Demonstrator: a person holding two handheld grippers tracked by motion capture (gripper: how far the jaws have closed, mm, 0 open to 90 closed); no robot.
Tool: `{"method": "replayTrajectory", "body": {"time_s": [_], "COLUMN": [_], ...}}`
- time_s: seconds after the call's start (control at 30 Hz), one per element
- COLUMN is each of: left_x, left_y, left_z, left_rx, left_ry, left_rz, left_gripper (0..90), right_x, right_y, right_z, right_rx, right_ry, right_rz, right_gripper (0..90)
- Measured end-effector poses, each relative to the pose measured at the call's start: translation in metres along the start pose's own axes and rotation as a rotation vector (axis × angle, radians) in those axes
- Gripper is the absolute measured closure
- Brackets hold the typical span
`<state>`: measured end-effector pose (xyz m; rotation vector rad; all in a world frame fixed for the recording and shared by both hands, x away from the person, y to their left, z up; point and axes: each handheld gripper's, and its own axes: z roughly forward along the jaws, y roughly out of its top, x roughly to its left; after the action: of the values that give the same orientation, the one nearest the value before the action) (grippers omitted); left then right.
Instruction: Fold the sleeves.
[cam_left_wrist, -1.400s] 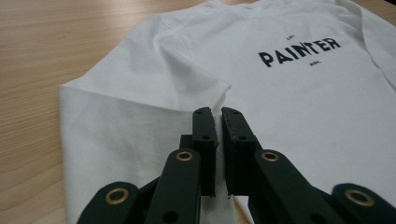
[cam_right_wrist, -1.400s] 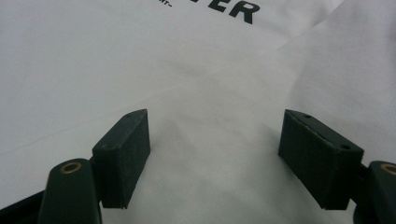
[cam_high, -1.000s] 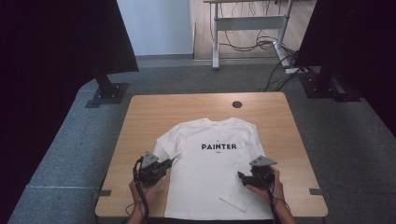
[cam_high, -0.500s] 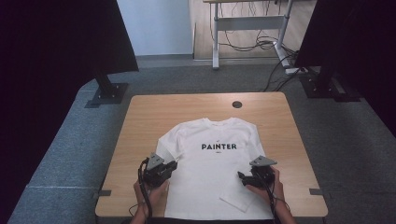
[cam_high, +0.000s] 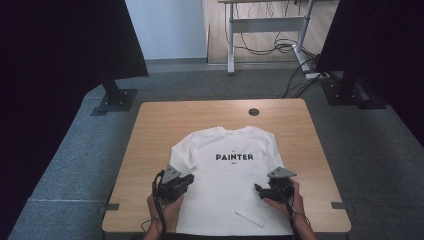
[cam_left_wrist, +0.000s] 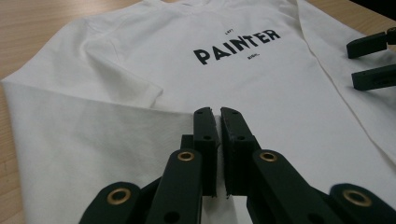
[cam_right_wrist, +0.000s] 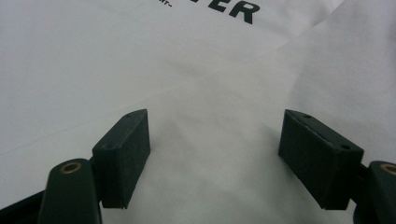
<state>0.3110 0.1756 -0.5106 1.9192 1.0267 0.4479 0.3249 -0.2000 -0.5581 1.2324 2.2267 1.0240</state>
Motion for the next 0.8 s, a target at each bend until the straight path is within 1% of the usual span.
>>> {"method": "replayTrajectory", "body": {"time_s": [0.1, 0.23, 0.53, 0.67, 0.8], "left_x": [0.0, -0.003, -0.014, -0.02, -0.024], "left_y": [0.0, 0.001, 0.003, 0.003, 0.003], "left_z": [-0.001, -0.001, -0.001, 0.002, 0.004], "left_rx": [-0.006, -0.006, -0.014, -0.009, -0.008], "left_ry": [0.001, -0.006, -0.027, -0.042, -0.051], "left_rz": [-0.002, 0.008, 0.029, 0.044, 0.048], "left_gripper": [85.3, 85.2, 85.2, 85.2, 85.1], "right_x": [0.0, 0.0, 0.0, 0.0, 0.0], "right_y": [0.0, 0.0, 0.0, 0.0, 0.0], "right_z": [0.0, 0.0, 0.0, 0.0, 0.0], "right_rx": [0.0, 0.0, 0.0, 0.0, 0.0], "right_ry": [0.0, 0.0, 0.0, 0.0, 0.0], "right_rz": [0.0, 0.0, 0.0, 0.0, 0.0], "right_gripper": [24.2, 24.2, 24.2, 24.2, 24.2]}}
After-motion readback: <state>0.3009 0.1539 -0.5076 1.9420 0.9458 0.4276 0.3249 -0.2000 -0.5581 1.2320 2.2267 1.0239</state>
